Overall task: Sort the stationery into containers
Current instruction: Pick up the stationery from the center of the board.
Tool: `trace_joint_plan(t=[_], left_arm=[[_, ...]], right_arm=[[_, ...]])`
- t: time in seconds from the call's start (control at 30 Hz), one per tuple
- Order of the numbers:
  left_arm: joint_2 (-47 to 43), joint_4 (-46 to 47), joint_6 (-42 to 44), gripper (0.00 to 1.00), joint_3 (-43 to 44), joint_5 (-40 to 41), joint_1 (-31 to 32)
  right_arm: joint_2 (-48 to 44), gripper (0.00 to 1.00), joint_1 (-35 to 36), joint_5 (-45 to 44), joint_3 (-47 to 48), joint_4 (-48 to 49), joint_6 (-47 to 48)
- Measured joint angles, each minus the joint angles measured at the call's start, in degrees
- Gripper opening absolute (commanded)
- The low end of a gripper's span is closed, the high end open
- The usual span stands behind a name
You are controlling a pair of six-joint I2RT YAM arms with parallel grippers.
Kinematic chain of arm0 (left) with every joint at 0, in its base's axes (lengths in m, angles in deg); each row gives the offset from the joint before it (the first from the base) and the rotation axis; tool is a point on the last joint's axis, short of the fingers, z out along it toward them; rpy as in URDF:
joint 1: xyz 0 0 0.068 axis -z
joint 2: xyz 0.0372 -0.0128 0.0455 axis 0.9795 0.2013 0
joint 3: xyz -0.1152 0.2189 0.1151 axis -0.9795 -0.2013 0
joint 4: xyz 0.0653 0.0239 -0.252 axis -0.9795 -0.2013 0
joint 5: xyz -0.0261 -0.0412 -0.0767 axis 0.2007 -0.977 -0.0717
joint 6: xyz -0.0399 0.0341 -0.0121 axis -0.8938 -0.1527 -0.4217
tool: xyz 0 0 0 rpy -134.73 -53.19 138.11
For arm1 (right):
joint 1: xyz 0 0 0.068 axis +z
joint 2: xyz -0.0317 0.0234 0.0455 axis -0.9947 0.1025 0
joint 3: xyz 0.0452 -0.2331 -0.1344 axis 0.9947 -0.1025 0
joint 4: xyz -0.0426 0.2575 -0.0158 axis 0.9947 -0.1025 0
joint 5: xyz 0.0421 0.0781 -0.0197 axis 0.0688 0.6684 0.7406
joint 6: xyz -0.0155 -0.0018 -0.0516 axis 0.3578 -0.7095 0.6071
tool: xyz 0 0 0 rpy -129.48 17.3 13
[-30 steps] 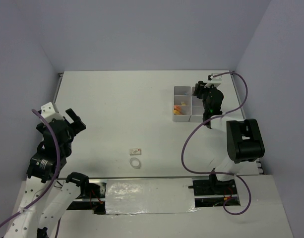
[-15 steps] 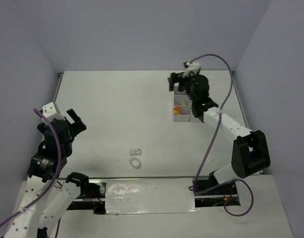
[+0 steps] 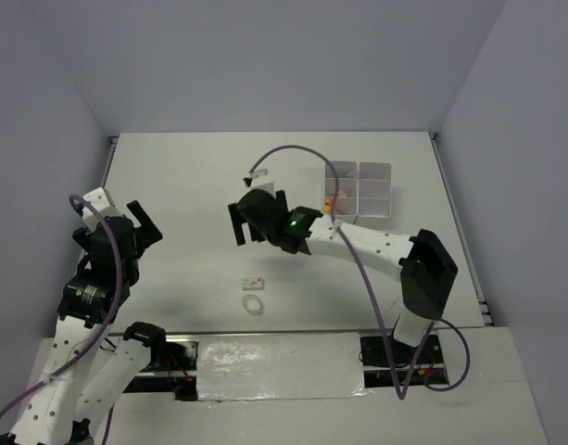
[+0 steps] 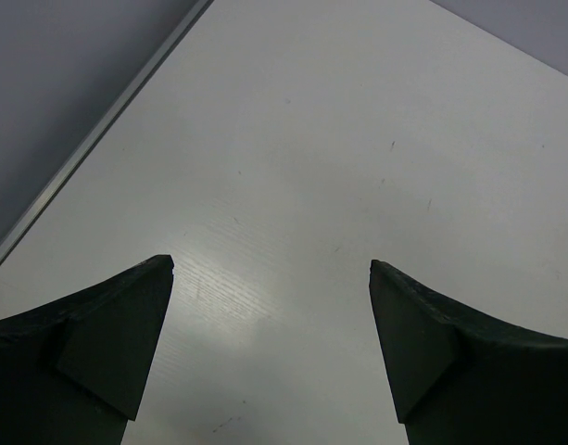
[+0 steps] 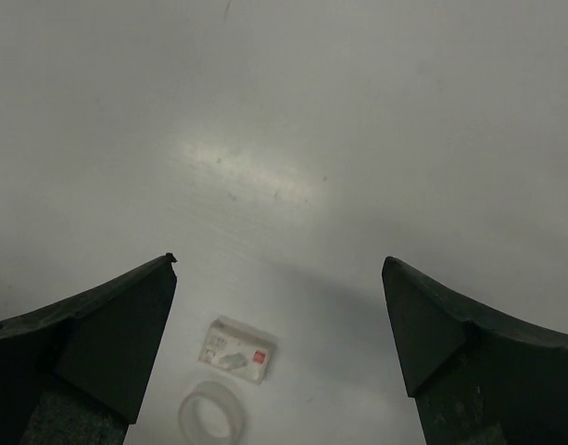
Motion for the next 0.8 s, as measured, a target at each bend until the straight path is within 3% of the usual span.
trace_joint_plan(t=[0.13,0.3,0.8], left_arm=[[-0.7,0.0,0.0,0.99,0.0,-0.6,0.0],[-0.9,0.1,0.1,0.99,0.0,-1.4,0.0],[-1.5,0.3,0.1,0.99,0.0,-2.8,0.1]], right_arm=[[7.0,1.00,6.5,-3.0,2.9,-5.9,-7.3],[12.9,0.99,8.6,-3.2,4.9,-9.5,-11.0],[13.7,0.94,12.4,-2.4,0.2,-9.2,-18.9]])
